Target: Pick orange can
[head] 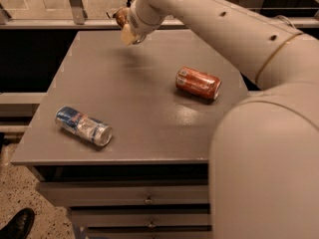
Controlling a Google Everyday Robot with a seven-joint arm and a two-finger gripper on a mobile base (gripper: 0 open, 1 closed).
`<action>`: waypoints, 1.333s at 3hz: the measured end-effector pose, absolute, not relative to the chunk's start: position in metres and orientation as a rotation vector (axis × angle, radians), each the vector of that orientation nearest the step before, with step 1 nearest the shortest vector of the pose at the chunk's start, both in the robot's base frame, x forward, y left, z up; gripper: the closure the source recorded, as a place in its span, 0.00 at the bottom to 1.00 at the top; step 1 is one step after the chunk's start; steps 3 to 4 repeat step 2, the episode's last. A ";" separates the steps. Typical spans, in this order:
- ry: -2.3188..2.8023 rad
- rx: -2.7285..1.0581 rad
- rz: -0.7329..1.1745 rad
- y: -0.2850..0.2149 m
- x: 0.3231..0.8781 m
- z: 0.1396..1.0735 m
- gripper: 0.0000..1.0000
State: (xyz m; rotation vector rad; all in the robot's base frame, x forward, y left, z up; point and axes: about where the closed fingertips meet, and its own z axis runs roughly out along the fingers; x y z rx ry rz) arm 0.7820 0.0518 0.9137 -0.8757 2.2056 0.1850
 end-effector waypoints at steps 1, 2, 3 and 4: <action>2.040 -0.897 0.351 0.046 0.757 0.949 1.00; 1.984 -0.916 0.448 0.040 0.736 0.960 1.00; 1.984 -0.916 0.448 0.040 0.736 0.960 1.00; 1.984 -0.916 0.448 0.040 0.736 0.960 1.00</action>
Offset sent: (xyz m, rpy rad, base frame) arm -0.0239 -0.0056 0.0335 0.1415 -0.0833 0.0969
